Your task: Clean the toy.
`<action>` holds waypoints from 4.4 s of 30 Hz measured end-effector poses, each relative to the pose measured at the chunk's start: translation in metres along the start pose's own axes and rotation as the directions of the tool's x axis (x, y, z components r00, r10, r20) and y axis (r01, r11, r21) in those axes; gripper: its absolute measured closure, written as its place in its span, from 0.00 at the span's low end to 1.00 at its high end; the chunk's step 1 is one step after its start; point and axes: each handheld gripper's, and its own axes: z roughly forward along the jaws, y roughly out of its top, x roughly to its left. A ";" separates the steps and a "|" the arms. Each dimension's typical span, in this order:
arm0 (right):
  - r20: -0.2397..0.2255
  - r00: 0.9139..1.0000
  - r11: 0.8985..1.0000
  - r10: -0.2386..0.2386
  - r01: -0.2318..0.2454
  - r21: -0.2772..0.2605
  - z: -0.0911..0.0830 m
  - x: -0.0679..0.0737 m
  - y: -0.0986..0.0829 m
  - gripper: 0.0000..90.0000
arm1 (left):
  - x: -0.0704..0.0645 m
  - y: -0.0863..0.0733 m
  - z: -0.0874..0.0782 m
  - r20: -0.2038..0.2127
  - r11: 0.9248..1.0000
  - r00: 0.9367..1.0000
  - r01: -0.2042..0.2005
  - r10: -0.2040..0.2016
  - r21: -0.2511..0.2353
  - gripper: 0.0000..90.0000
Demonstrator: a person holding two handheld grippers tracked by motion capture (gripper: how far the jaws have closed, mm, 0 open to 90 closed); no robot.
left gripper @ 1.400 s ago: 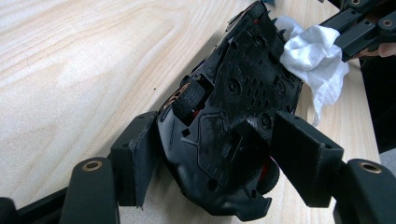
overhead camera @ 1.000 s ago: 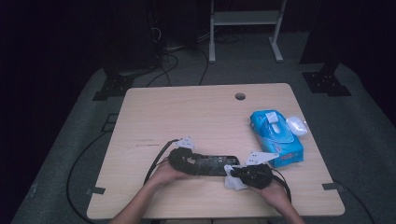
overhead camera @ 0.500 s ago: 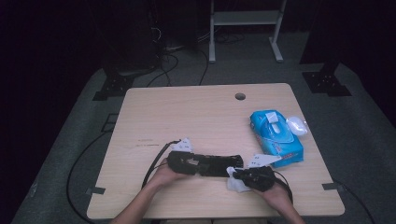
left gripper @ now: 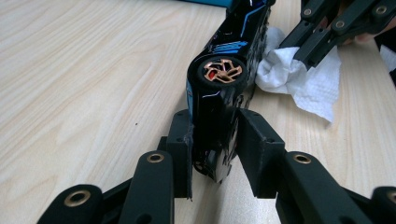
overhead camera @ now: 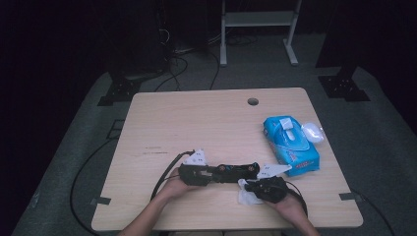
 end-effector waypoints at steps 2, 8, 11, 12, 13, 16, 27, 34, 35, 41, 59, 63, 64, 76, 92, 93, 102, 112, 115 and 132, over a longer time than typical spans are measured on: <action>-0.024 1.000 1.000 0.014 -0.014 -0.014 -0.003 0.002 0.002 0.94 | -0.002 0.000 0.001 0.006 1.000 1.000 -0.011 0.011 0.002 0.77; -0.057 0.998 0.994 -0.014 0.008 -0.107 -0.018 0.015 0.029 0.94 | -0.004 0.000 0.001 -0.001 0.999 0.999 -0.033 0.033 -0.001 0.80; -0.036 0.999 0.990 -0.034 0.028 -0.137 -0.019 0.017 0.053 0.94 | -0.005 0.000 0.001 -0.003 0.999 0.999 -0.043 0.043 -0.003 0.80; -0.028 0.999 0.989 -0.030 0.026 -0.144 -0.017 0.015 0.060 0.94 | -0.005 0.000 0.001 -0.002 0.999 0.999 -0.046 0.046 -0.001 0.80; -0.018 0.999 0.989 -0.030 0.027 -0.144 -0.014 0.014 0.067 0.94 | -0.005 0.000 0.001 -0.001 0.999 0.999 -0.053 0.053 -0.001 0.80; 0.022 0.999 0.994 -0.035 0.037 -0.107 -0.001 0.009 0.080 0.94 | -0.006 0.000 0.001 0.000 0.998 0.998 -0.069 0.069 -0.003 0.80; 0.063 0.997 0.998 -0.044 0.047 -0.051 0.019 0.010 0.081 0.94 | -0.006 0.004 0.002 0.005 0.998 0.998 -0.057 0.057 -0.022 0.75; 0.045 0.999 0.996 -0.026 0.030 -0.090 0.020 0.012 0.076 0.94 | -0.007 0.001 0.000 0.001 0.996 0.996 -0.086 0.086 -0.017 0.77; 0.042 0.999 0.995 -0.028 0.032 -0.092 0.019 0.011 0.075 0.94 | -0.007 0.001 0.000 0.001 0.996 0.996 -0.087 0.087 -0.016 0.77; 0.107 0.994 0.993 0.018 -0.005 -0.114 0.000 -0.005 0.059 0.94 | -0.005 -0.001 -0.002 0.002 0.997 0.997 -0.077 0.077 -0.016 0.79; 0.110 0.994 0.995 -0.003 0.014 -0.103 0.004 -0.001 0.062 0.94 | -0.004 -0.001 -0.003 0.002 0.997 0.997 -0.082 0.082 -0.015 0.80; 0.106 0.994 0.994 0.014 -0.003 -0.108 0.003 -0.002 0.062 0.94 | -0.004 -0.001 -0.003 0.005 0.997 0.997 -0.074 0.074 -0.017 0.80; 0.089 0.996 0.994 0.002 0.007 -0.108 0.008 0.003 0.064 0.94 | -0.004 -0.001 -0.002 0.005 0.997 0.997 -0.074 0.074 -0.015 0.80; 0.122 0.992 0.994 0.014 0.000 -0.111 0.001 -0.008 0.061 0.94 | 0.001 -0.004 -0.010 0.008 0.997 0.997 -0.074 0.074 -0.011 0.80; 0.161 0.986 0.993 0.035 -0.016 -0.116 -0.010 -0.016 0.053 0.94 | 0.002 -0.005 -0.011 0.014 0.998 0.998 -0.068 0.069 -0.012 0.80; 0.165 0.985 0.993 0.047 -0.028 -0.119 -0.012 -0.017 0.051 0.94 | 0.002 -0.005 -0.011 0.014 0.997 0.997 -0.071 0.072 -0.008 0.80; 0.138 0.990 0.992 0.018 -0.001 -0.124 -0.005 -0.009 0.055 0.94 | 0.004 -0.007 -0.014 0.013 0.998 0.998 -0.062 0.062 -0.012 0.80; 0.132 0.991 0.992 0.022 -0.005 -0.128 -0.004 -0.007 0.056 0.94 | 0.004 -0.005 -0.012 0.020 0.998 0.998 -0.061 0.061 -0.008 0.80; 0.121 0.993 0.993 0.008 0.007 -0.121 0.000 -0.005 0.060 0.94 | 0.004 -0.006 -0.014 0.018 0.998 0.998 -0.065 0.065 -0.008 0.80; 0.137 0.990 0.992 0.031 -0.014 -0.122 -0.008 -0.013 0.055 0.94 | 0.006 -0.008 -0.017 0.025 0.998 0.998 -0.066 0.066 -0.004 0.80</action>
